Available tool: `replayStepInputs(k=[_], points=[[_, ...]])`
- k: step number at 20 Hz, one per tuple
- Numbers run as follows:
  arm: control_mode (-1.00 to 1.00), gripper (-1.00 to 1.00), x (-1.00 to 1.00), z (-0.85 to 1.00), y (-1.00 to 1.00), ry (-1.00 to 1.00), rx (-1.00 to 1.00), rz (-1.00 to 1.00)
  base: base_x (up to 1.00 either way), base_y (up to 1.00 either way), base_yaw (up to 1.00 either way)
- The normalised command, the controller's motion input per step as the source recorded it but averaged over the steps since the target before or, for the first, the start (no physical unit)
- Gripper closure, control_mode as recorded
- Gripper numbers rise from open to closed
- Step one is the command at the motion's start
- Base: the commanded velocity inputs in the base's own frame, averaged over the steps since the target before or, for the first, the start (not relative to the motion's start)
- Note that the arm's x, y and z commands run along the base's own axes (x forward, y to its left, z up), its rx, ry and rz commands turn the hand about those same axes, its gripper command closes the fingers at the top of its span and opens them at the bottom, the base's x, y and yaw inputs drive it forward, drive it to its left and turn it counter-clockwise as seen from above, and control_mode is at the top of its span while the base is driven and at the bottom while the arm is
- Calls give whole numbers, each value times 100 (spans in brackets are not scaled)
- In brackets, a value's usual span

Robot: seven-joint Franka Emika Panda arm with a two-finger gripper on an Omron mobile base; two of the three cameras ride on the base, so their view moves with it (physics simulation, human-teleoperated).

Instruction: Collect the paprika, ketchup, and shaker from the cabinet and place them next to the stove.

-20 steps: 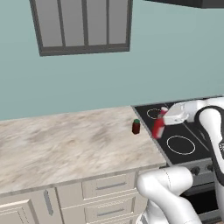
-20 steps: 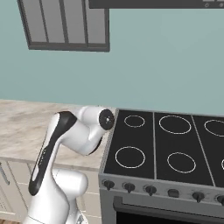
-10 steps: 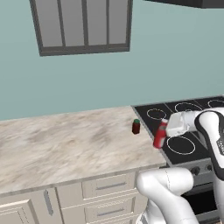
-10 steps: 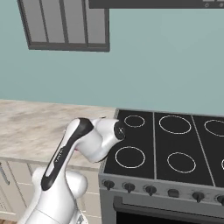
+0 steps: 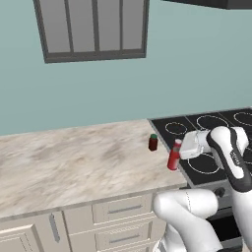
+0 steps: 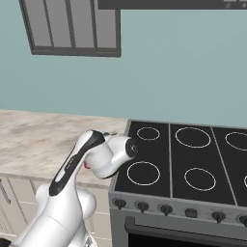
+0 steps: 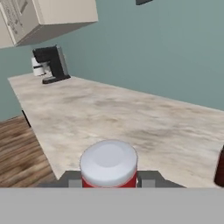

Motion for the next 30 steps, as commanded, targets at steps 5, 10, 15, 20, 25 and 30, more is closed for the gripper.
replayStepInputs(k=[5,10,15,20,25,30], points=[[-100,100,34,-38,0,-6,0,3,0,0,0],[-100,100,33,-39,0,-2,-3,4,0,0,0],[-100,100,28,-35,0,0,-8,2,0,0,0],[-100,100,25,-34,-1,0,-7,2,0,0,0],[-100,100,28,-33,-8,0,-3,4,0,0,0],[-100,100,35,-29,-11,0,0,9,0,0,0]])
